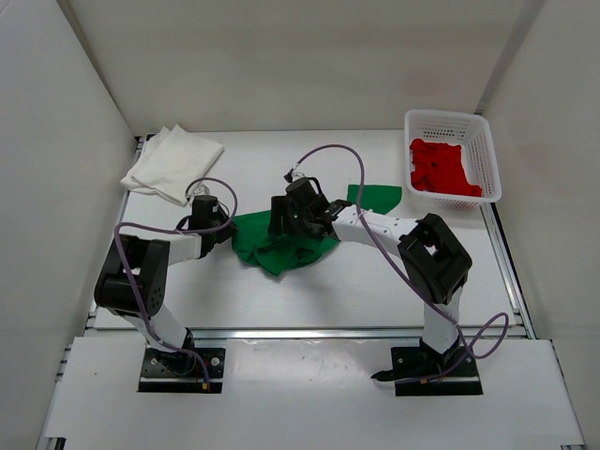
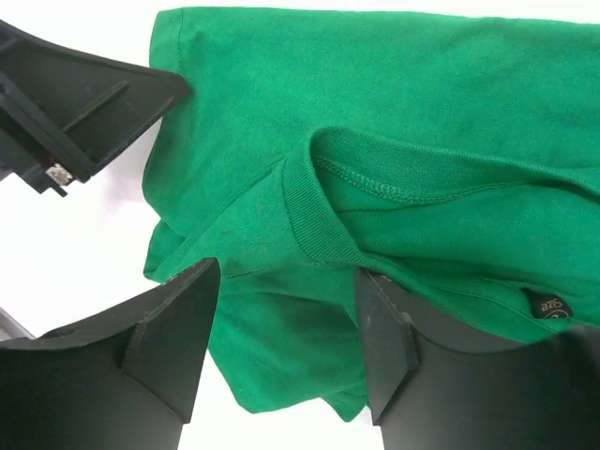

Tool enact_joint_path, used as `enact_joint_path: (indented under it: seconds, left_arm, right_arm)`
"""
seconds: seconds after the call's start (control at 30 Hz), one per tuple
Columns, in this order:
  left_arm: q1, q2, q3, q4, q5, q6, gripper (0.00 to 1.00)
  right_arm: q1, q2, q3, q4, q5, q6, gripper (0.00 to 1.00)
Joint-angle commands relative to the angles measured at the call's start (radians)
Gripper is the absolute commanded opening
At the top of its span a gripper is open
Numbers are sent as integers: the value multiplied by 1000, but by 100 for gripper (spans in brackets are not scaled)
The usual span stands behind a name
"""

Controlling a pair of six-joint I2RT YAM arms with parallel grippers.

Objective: Fold and stack the t-shirts
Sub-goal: Flatten out the tshirt

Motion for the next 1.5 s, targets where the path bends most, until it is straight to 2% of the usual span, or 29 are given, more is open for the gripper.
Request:
enact_joint_path:
  seconds: [0.0, 0.1, 0.13, 0.2, 0.23, 0.3, 0.37, 0.47, 0.53, 0.6, 0.67, 0.73, 0.9, 1.0, 1.13, 1.2, 1.23, 1.3, 1.37, 1.47]
  left_arm:
    - [1, 14, 24, 5, 27, -5, 32]
    - [-5, 17, 38, 5, 23, -5, 18]
    - [0, 16, 33, 8, 23, -4, 15]
    - [-2, 13, 35, 18, 19, 4, 10]
    - [-5, 2, 33, 21, 15, -4, 8]
    - [-8, -10, 29, 23, 12, -7, 2]
    - [-9, -30, 30, 25, -11, 4, 0]
    - [-5, -52, 29, 29, -19, 1, 0]
    - [3, -55, 23, 34, -16, -4, 0]
    - [5, -47, 21, 32, -11, -5, 0]
    - [8, -43, 16, 31, 0, -8, 0]
    - [1, -30, 13, 31, -5, -13, 0]
    - [5, -44, 15, 37, -2, -1, 0]
    - [5, -38, 10, 47, 9, -16, 0]
    - [-2, -27, 13, 44, 18, -12, 0]
    - [-3, -24, 19, 49, 15, -13, 0]
    - [-6, -32, 16, 49, 15, -13, 0]
    - [-5, -26, 21, 49, 16, -12, 0]
    - [-6, -32, 21, 46, 13, -12, 0]
    - [5, -26, 23, 52, 22, -18, 0]
  right_arm:
    - [-22, 10, 54, 0, -37, 27, 57]
    - [-38, 31, 64, -10, -65, 44, 41]
    - [-47, 33, 56, 1, -78, 51, 29]
    - [-49, 25, 50, 6, -74, 50, 18]
    - [-53, 21, 41, 0, -57, 44, 16]
    - [-58, 10, 50, 3, -53, 33, 4]
    - [-65, -19, 30, 10, -49, 21, 1]
    - [-76, -79, -5, 36, -19, 4, 0]
    - [-84, -84, 8, 18, -57, -7, 7]
    - [-59, -67, 62, -43, -57, -47, 29]
    - [-27, -52, 80, -92, 33, -99, 45]
    - [-13, -13, 102, -112, 58, -116, 50]
    - [-10, 65, 183, -154, 84, -153, 54]
    - [-10, 113, 237, -192, 96, -174, 51]
    - [2, 146, 294, -215, 167, -219, 56]
    - [2, 169, 324, -243, 158, -226, 54]
    - [4, 172, 333, -254, 152, -222, 49]
    - [8, 186, 343, -260, 132, -226, 45]
    - [2, 203, 355, -274, 118, -226, 22]
    - [5, 154, 303, -264, 144, -217, 4]
